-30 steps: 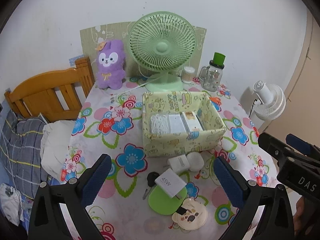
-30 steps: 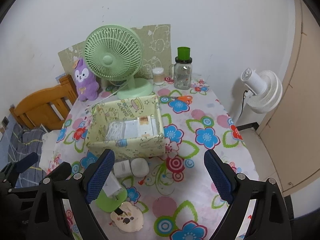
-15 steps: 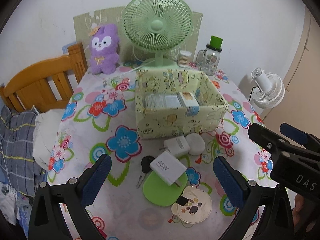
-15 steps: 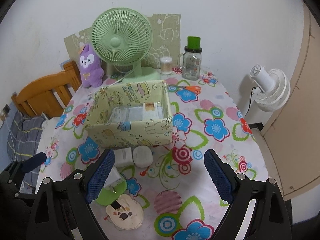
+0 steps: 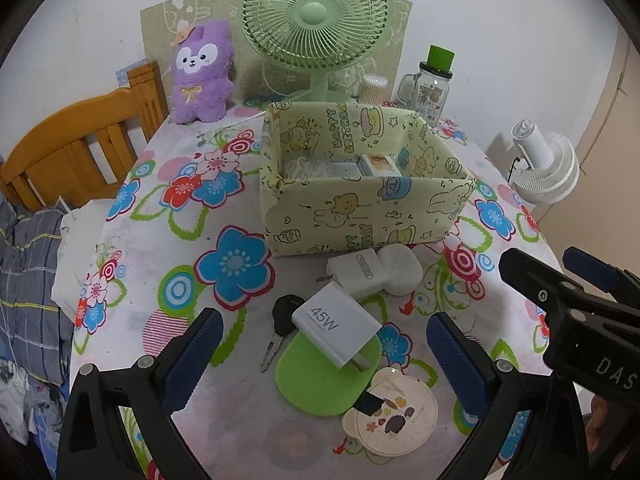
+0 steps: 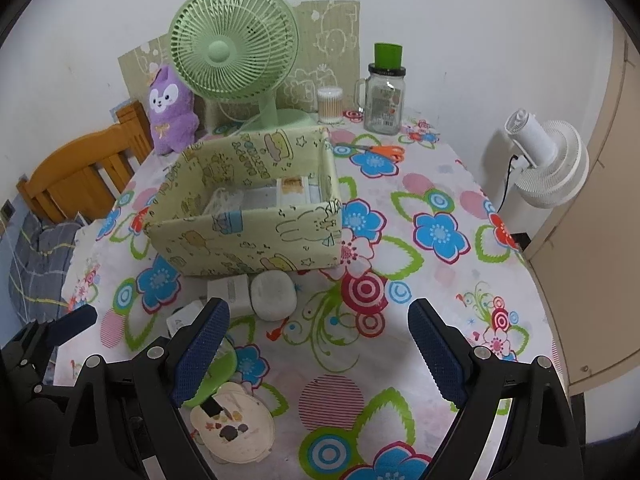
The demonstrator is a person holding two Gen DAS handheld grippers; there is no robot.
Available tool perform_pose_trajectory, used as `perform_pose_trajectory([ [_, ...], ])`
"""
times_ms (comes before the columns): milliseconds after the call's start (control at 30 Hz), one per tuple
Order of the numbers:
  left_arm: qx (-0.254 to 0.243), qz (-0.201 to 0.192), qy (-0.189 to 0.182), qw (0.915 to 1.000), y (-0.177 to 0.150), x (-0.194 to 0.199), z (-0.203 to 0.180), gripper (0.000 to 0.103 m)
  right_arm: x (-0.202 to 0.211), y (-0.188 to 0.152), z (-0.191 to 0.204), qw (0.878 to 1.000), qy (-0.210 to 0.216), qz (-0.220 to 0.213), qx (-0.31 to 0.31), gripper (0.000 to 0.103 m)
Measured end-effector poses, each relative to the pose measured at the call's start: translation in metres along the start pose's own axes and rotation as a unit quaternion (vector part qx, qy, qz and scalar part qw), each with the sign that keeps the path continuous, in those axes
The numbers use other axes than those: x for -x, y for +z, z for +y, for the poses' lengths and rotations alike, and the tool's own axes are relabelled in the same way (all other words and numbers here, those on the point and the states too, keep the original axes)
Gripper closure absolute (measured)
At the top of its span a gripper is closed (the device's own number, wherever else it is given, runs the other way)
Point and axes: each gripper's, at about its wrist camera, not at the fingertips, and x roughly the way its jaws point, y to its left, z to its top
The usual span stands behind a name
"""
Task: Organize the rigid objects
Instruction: 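Grasp the white charger with the left tool while the right tool grasps the round white device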
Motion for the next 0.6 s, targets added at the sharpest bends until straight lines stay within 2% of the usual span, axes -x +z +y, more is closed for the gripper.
perform_pose_trajectory([
  [600,0.016,0.031,0.012,0.9993,-0.003,-0.048,-0.007,0.0,-0.048,-0.008,-0.008,0.999,0.002,0.032,0.006,0.01],
])
